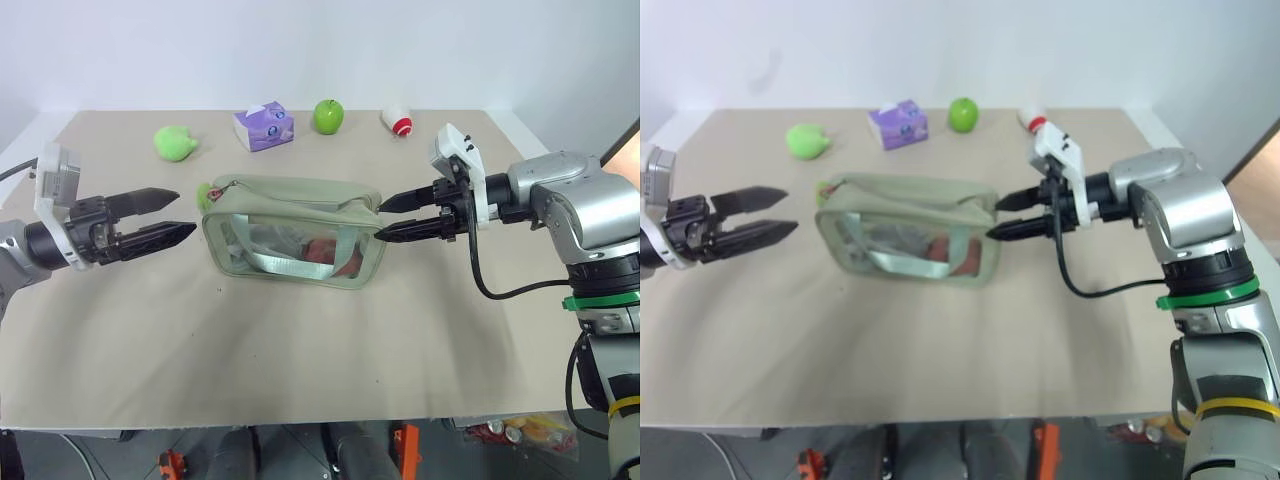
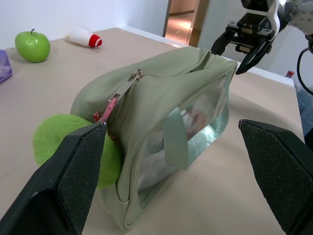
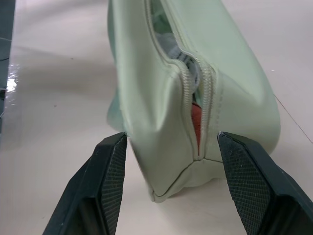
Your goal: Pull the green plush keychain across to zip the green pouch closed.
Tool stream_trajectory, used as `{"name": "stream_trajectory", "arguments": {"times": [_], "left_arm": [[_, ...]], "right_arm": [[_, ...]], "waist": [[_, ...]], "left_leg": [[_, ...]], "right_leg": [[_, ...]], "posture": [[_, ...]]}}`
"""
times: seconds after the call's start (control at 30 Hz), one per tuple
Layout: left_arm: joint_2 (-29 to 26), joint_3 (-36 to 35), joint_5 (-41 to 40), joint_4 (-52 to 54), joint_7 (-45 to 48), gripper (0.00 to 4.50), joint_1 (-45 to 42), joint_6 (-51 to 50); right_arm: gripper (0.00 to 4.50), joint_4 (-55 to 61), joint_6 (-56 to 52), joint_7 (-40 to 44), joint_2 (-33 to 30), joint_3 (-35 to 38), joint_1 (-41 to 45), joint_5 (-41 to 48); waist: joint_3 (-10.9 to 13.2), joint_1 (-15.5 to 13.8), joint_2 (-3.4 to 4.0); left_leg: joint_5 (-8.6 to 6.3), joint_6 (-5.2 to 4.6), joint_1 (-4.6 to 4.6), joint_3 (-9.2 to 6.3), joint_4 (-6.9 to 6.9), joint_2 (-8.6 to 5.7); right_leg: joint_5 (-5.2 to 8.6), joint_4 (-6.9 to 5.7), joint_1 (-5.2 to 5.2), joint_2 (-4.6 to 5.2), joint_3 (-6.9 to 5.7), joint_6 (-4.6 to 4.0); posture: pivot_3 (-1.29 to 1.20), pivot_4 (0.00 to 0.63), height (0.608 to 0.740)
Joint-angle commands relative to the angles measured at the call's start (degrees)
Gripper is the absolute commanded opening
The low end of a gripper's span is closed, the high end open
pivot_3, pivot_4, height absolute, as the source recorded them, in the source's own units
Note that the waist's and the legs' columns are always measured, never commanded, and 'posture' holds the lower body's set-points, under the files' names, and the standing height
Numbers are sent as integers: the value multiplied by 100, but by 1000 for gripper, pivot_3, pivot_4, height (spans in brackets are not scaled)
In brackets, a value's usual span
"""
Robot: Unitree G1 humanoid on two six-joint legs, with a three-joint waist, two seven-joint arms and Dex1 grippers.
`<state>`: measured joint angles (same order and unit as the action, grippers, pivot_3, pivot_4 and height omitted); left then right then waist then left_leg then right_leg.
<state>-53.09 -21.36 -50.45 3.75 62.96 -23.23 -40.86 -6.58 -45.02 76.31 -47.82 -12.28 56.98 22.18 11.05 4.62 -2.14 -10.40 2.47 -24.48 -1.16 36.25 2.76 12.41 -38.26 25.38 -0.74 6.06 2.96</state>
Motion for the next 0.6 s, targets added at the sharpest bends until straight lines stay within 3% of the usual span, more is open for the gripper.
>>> {"name": "stream_trajectory", "arguments": {"times": [0.03,0.17,0.47,0.6], "left_arm": [[-44,-313,-33,-54,-34,4500,-50,75],[2,-411,-28,-152,-109,4500,31,46],[175,-647,-128,-310,-359,4500,260,-94],[203,-585,-44,-359,-378,4500,364,-78]], "right_arm": [[3025,231,73,-10,-11,204,-78,61],[3025,118,30,-134,124,158,-56,18],[147,233,92,-134,181,265,-205,128],[10,312,56,-132,161,315,-277,206]], "waist": [[0,-1,0],[0,1,0],[0,-9,-1],[0,-9,-1]], "left_leg": [[0,0,0,0,0,0],[0,0,0,1,0,0],[0,0,0,1,1,0],[0,0,0,0,0,0]], "right_leg": [[0,0,0,0,0,0],[0,0,0,0,1,0],[-1,0,-1,1,1,1],[-1,0,-1,0,1,1]], "posture": [[0,150,740],[0,150,740],[0,150,740],[0,150,740]]}}
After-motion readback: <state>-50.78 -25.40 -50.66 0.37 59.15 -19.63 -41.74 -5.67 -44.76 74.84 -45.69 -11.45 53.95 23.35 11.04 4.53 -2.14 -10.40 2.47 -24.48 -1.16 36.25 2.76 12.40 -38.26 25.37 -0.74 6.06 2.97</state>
